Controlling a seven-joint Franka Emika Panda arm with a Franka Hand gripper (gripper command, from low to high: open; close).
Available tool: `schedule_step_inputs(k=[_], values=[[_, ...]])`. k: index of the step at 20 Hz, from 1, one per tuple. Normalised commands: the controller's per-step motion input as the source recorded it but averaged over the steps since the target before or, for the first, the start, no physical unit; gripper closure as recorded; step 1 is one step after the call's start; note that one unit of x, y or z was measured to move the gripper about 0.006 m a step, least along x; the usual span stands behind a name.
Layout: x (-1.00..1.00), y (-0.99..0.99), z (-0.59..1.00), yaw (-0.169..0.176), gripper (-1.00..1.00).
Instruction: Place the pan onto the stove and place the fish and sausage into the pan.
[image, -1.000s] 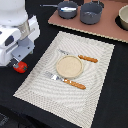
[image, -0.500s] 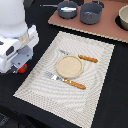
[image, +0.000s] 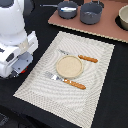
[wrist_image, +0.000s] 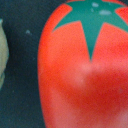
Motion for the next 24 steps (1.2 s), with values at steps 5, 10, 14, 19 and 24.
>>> schedule_step_inputs(k=[5,10,14,19,24], values=[[0.00,-0.01,-0.04,0.000,1.00],[0.03,0.00,0.05,0.000,1.00],[0.45,0.64,0.86,0.015,1.00],[0.43,0.98,1.00,0.011,1.00],[0.28,1.00,0.94,0.006,1.00]])
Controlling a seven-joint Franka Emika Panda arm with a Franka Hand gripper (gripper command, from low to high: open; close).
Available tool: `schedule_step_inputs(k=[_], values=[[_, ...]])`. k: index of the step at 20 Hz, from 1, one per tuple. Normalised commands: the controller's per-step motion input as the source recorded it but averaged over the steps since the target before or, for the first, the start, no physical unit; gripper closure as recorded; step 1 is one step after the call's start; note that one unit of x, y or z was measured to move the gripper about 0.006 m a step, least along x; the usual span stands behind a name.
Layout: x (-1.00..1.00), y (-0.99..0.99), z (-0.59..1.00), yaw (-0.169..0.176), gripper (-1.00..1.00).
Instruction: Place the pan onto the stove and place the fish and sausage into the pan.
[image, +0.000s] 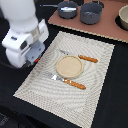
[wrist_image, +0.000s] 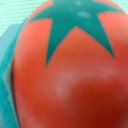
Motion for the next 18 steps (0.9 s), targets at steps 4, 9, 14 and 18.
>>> schedule_step_inputs(k=[4,9,14,18], values=[[0.21,1.00,0.81,0.000,1.00],[0.06,1.00,0.41,0.000,1.00],[0.00,1.00,0.08,0.000,1.00],[0.00,1.00,0.00,0.000,1.00]])
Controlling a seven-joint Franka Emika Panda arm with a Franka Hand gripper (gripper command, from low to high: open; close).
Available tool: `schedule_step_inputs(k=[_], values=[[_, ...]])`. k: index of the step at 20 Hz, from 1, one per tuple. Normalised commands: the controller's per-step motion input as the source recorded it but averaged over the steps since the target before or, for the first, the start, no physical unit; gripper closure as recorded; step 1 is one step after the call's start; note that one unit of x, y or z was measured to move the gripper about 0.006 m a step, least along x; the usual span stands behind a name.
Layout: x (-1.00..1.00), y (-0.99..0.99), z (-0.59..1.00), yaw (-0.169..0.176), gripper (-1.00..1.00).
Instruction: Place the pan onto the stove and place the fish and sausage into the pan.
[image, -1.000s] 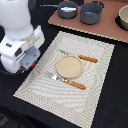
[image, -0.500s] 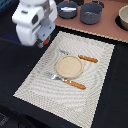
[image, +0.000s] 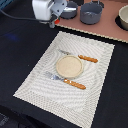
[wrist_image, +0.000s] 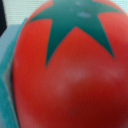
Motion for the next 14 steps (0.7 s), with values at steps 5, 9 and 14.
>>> schedule_step_inputs(k=[5,9,14], values=[[-0.01,1.00,0.00,0.000,1.00],[-0.01,1.00,0.00,0.000,1.00],[-0.01,0.99,-0.01,0.000,1.00]])
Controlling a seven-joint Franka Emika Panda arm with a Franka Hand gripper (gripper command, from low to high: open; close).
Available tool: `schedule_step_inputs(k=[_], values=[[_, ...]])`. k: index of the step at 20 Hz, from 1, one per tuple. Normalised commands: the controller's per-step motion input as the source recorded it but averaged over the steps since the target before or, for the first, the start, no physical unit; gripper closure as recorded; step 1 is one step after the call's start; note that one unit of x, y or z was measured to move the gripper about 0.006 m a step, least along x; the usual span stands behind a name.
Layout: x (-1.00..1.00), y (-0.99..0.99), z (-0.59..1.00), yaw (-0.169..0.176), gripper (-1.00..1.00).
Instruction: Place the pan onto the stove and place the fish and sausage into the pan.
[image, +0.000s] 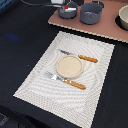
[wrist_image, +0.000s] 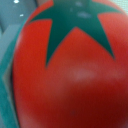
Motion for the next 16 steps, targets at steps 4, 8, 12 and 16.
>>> schedule_step_inputs(k=[4,8,12,16], values=[[0.01,0.88,-0.12,0.000,1.00],[0.00,0.63,-0.30,0.000,1.00],[-0.02,0.40,-0.41,0.000,1.00],[0.08,0.25,-0.07,0.000,-1.00]])
